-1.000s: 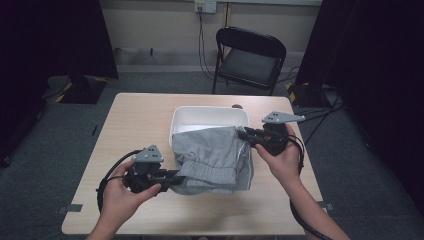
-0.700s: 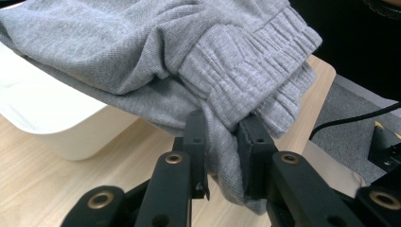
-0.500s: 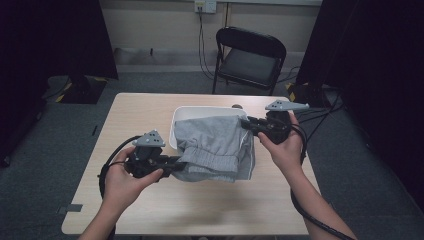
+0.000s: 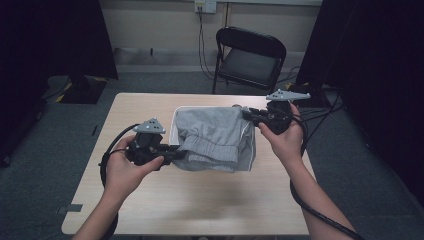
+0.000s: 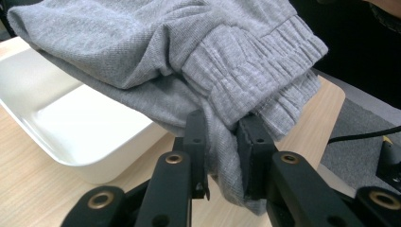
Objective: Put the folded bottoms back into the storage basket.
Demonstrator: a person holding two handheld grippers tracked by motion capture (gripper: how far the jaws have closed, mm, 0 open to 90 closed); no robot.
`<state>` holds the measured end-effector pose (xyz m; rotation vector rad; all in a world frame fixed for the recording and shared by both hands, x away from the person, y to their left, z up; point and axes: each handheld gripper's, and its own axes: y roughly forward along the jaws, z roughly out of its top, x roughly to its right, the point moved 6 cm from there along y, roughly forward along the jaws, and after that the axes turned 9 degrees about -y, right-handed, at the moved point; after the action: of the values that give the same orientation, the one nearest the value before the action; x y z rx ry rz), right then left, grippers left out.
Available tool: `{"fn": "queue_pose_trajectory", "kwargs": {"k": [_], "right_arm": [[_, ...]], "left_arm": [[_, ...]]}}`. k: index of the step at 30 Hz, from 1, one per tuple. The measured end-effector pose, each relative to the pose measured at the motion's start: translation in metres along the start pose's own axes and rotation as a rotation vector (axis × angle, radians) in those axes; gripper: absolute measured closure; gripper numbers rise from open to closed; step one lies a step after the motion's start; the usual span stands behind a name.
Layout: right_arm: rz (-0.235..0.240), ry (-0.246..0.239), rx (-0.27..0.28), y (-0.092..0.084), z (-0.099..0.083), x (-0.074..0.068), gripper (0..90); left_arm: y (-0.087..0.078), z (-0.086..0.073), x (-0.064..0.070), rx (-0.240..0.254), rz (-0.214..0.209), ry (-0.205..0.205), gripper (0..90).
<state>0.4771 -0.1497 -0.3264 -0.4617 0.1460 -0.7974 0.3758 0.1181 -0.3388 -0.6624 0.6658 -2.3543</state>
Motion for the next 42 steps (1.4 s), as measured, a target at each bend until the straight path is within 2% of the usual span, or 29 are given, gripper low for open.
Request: {"fn": "queue_pose_trajectory", "kwargs": {"k": [19,30,35,42], "right_arm": [[-0.02,0.013,0.006,0.005,0.021,0.01,75.0],[-0.041,0.013,-0.001,0.016,0.03,0.019,75.0],[-0.045,0.018,0.005,0.02,0.034,0.024,75.0],[-0.055,0.027,0.0,0.027,0.035,0.032,75.0]], "left_arm": [[-0.004,0.023,-0.013,0.012,0.03,-0.012,76.4],[0.002,0.031,-0.024,0.012,0.039,-0.026,76.4],[0.004,0.038,-0.028,0.014,0.045,-0.019,76.4],[0.014,0.04,-0.035,0.011,0.046,-0.036,76.4]]}}
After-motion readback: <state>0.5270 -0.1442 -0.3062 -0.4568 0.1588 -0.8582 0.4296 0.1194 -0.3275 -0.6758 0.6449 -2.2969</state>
